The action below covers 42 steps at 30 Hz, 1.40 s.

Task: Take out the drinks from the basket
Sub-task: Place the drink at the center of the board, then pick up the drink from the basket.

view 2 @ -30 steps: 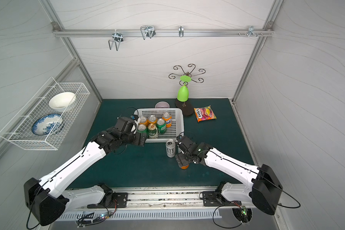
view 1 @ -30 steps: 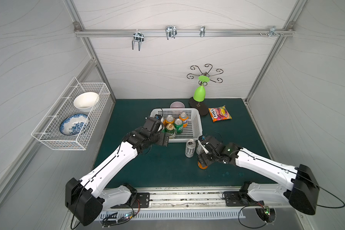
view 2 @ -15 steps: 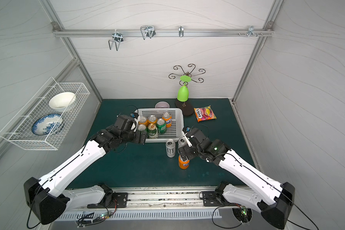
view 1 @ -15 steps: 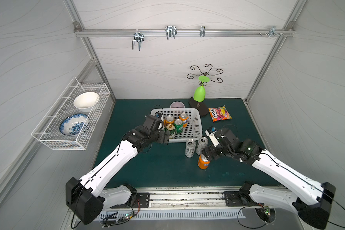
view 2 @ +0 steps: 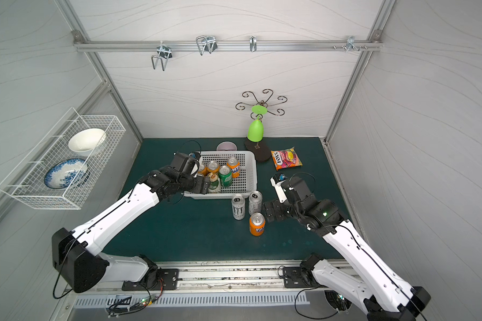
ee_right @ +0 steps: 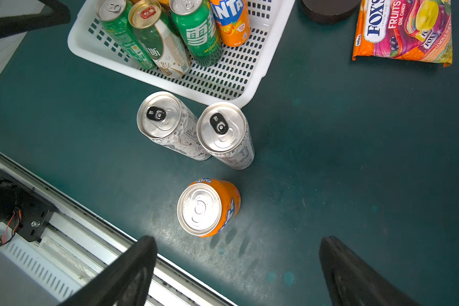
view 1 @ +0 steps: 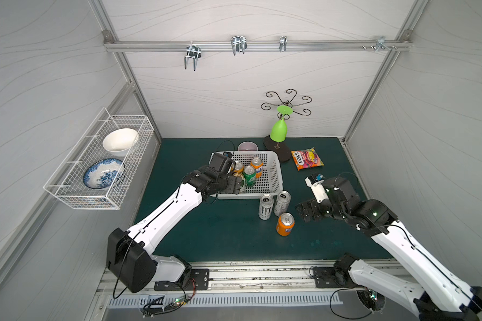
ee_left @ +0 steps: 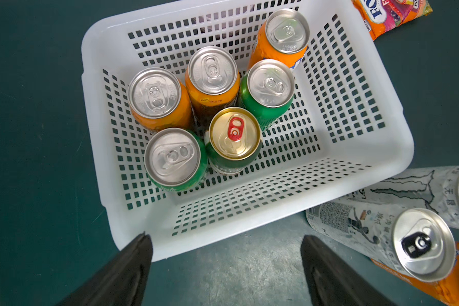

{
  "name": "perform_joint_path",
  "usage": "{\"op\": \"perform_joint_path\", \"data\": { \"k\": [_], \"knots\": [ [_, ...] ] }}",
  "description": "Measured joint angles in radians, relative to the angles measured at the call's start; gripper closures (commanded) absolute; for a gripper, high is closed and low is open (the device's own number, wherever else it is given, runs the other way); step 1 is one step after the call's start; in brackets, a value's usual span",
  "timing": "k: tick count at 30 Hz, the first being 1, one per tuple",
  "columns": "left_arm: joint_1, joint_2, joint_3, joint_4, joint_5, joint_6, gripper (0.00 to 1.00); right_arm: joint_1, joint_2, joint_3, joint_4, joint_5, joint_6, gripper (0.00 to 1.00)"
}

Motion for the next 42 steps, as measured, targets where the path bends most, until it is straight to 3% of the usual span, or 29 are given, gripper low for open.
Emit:
{"op": "perform_joint_path", "data": {
  "k": [23,42],
  "knots": [
    [0.006,0.362,0.307,-0.058,0.008,0.093,0.11,-0.001,-0.011,0.000,-0.008,-0.014,0.002,0.01],
    [0.039,0.516,0.388,-0.109,0.037,0.134,0.24,-0.003,-0.011,0.000,-0.015,-0.011,0.002,0.01]
  ]
}}
